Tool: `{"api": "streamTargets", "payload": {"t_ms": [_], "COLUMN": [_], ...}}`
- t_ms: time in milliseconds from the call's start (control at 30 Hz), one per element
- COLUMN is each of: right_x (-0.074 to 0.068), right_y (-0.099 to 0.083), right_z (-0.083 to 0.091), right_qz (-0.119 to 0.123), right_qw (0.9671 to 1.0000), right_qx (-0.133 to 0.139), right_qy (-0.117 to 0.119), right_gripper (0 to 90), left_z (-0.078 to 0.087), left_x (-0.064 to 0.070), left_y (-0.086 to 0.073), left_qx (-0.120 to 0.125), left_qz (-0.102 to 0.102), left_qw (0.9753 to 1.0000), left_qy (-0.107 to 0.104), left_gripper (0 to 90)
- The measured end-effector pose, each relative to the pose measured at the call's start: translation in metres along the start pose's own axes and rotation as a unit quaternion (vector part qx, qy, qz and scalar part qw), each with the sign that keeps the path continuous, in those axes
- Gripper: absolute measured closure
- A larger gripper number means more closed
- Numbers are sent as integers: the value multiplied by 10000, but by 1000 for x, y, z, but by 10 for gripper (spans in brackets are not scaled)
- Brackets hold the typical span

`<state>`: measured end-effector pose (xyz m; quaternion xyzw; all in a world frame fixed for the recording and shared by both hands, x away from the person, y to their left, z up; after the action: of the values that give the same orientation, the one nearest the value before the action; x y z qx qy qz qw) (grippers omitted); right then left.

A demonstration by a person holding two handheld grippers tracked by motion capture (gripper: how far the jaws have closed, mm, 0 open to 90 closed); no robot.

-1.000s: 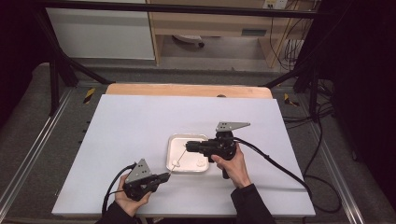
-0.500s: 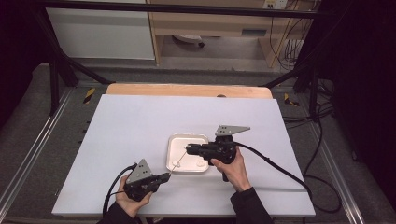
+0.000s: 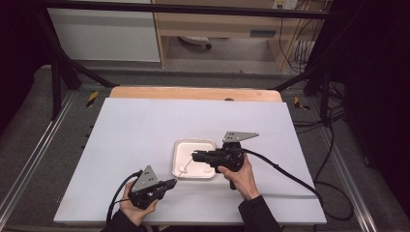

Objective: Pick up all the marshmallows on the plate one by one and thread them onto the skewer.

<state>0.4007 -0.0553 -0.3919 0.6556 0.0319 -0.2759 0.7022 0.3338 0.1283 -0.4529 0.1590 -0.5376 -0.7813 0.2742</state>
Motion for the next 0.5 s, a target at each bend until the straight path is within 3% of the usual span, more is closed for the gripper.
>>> {"api": "streamTargets", "payload": {"t_ms": [400,467,500], "right_x": [-2,-2,-3], "right_y": [-6,-7,-11], "right_z": [-3,-4,-5], "right_qz": [0,-10,-58], "right_qw": [10000,9999,9996], "right_qx": [-52,-78,-253], "right_qy": [49,68,136], "right_gripper": [831,831,828], "left_z": [-2,-1,1], "left_x": [1,2,4], "left_y": [0,3,10], "left_qx": [-26,112,235], "left_qz": [30,72,175], "left_qw": [10000,9998,9994], "left_qy": [-42,-117,-168], "left_gripper": [894,894,895]}}
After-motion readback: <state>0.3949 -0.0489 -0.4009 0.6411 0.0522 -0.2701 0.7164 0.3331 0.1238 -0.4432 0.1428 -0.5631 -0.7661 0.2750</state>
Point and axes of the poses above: each handheld gripper's, and its own axes: z roughly backward along the jaws, y roughly out of its top, x roughly to its right, the point moved 6 cm from there along -z, roughly forward along the jaws, and after that the axes turned 9 degrees about x, right-handed, at the moved point
